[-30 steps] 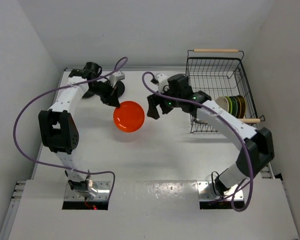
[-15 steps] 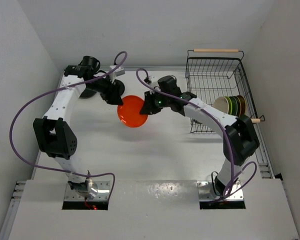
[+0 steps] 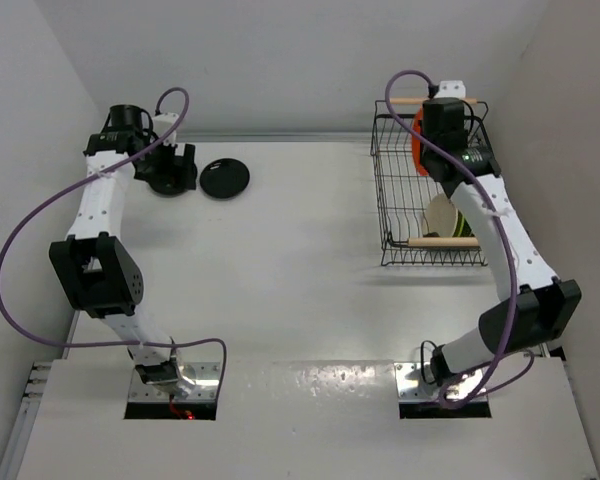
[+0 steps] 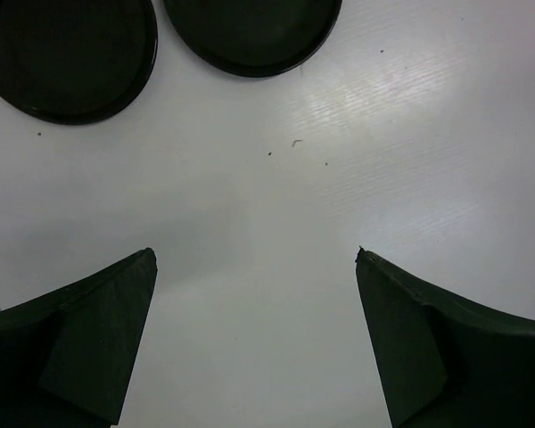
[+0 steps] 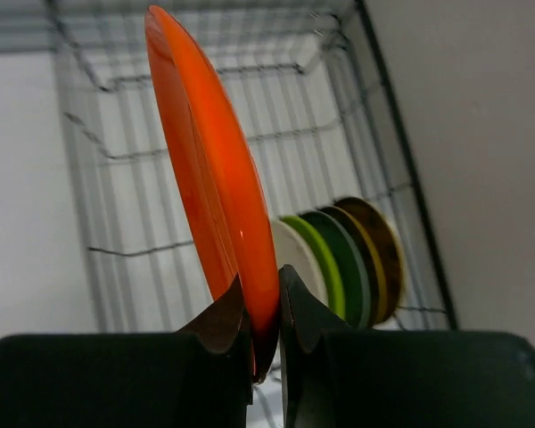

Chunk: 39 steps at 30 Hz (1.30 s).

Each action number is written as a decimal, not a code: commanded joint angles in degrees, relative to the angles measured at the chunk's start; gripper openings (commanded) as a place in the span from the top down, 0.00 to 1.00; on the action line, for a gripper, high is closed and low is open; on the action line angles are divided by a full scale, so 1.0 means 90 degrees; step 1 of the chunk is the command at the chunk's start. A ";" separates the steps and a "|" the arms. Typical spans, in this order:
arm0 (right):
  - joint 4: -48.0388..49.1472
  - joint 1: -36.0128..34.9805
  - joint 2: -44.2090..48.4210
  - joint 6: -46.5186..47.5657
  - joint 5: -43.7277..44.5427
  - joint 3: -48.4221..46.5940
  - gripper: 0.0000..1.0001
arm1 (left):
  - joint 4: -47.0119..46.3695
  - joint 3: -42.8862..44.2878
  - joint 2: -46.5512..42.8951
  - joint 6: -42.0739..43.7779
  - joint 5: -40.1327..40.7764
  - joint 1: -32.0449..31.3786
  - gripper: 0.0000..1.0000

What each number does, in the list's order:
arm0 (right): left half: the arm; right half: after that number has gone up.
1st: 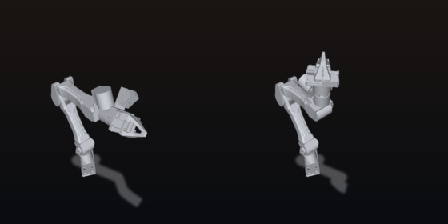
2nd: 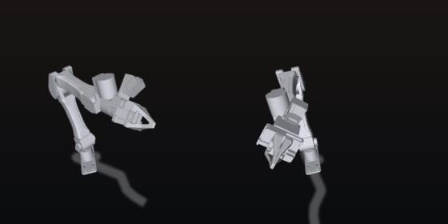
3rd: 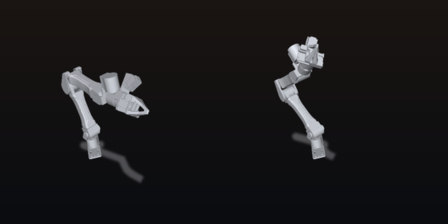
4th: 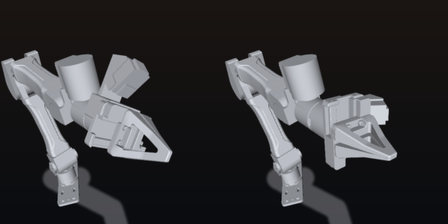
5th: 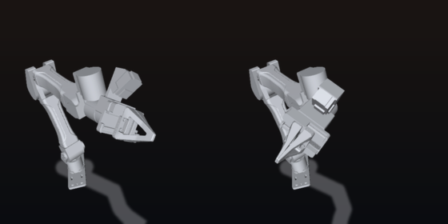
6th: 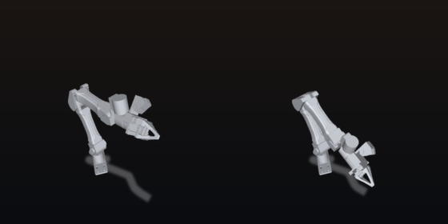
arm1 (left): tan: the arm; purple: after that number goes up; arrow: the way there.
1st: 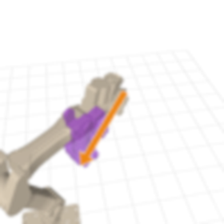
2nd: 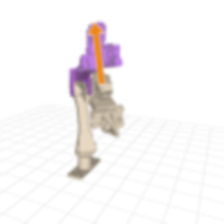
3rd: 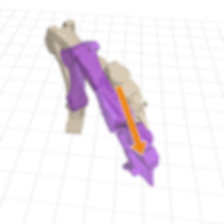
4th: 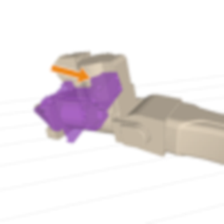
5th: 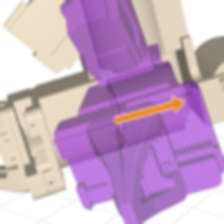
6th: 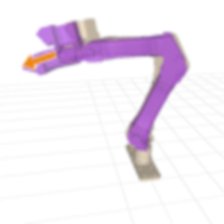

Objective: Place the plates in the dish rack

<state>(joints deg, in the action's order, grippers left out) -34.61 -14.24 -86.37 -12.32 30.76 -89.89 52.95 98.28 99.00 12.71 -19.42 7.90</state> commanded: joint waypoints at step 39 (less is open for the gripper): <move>-0.1906 0.1094 -0.1781 0.0216 -0.0186 0.0281 0.61 | -0.0219 -0.0481 0.0016 0.0004 0.0351 0.0577 0.02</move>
<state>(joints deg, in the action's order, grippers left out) -50.15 -4.67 -105.60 -11.25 28.10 -84.20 51.75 93.54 99.26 12.62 -16.43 12.49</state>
